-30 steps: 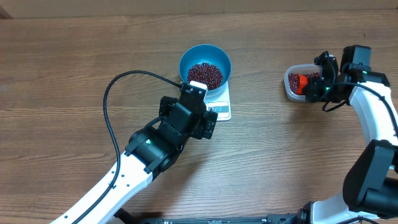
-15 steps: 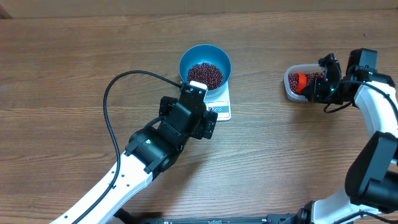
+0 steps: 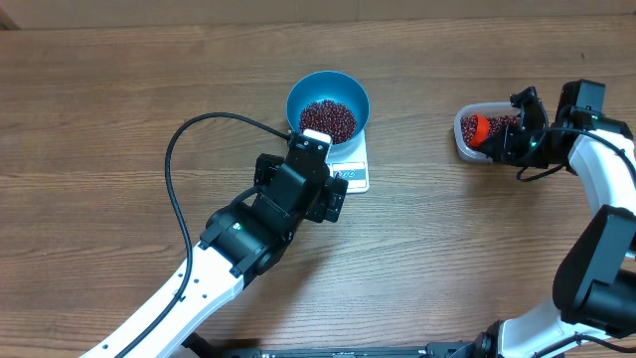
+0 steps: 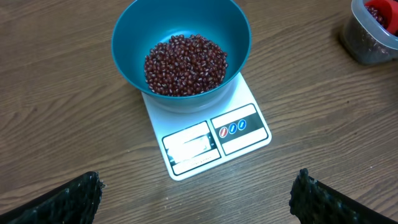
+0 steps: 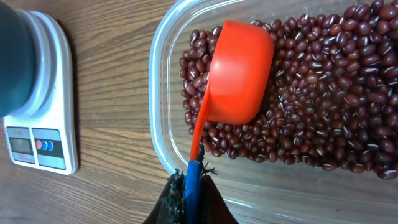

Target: Scoop item into bowl and weigh 150g on scale

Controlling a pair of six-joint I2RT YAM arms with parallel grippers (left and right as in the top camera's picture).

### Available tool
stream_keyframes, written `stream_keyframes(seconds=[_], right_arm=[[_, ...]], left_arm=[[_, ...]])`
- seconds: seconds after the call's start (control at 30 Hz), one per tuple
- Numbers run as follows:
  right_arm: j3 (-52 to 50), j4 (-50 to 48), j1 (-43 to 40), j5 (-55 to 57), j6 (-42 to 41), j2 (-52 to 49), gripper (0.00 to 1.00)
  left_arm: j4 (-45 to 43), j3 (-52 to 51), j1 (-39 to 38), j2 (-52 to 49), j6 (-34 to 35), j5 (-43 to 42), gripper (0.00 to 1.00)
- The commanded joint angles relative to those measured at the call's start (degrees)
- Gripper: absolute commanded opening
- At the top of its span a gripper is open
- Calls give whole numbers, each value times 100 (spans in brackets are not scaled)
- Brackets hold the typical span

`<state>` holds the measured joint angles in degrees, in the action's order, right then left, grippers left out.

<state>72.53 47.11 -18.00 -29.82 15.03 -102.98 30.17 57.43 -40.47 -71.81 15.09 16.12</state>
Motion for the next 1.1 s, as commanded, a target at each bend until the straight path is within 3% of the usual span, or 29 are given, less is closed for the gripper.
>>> stream_keyframes(seconds=[0.0, 1.07], right_arm=[[55, -33, -85, -376, 50, -129, 4], [55, -42, -501, -1084, 94, -131, 4]], left_arm=[[-15, -39, -4, -52, 79, 79, 100], [-15, -39, -4, -52, 79, 79, 100]])
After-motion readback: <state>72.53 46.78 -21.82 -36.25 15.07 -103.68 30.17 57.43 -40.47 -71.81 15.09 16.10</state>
